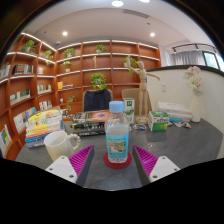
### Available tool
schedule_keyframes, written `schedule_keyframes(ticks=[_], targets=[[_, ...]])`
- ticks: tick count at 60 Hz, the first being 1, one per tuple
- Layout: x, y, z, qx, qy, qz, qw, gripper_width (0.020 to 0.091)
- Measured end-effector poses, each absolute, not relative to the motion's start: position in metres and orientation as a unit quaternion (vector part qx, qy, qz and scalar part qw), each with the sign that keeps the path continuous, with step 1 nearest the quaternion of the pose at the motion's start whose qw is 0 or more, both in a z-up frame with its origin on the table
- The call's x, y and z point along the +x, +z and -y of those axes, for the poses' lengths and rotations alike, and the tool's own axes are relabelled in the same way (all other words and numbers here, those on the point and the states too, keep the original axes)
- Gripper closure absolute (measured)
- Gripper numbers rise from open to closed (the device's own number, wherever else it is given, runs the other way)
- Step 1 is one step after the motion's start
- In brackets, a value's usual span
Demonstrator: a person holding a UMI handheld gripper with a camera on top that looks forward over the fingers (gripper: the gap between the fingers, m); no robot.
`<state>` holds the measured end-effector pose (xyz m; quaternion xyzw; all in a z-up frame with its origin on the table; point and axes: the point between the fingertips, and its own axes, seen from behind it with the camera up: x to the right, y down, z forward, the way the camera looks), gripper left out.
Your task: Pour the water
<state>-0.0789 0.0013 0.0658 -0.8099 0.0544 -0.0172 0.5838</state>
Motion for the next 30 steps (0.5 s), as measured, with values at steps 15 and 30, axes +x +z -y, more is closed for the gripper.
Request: schedule_keyframes(ticks=[15, 30], targets=[[-0.087, 0.110, 0.069, -0.799, -0.021, -0.057, 0.599, 0.0331], [-0.103, 0.139, 0.100, -0.788, -0.023, -0.033, 0.615, 0.0332]])
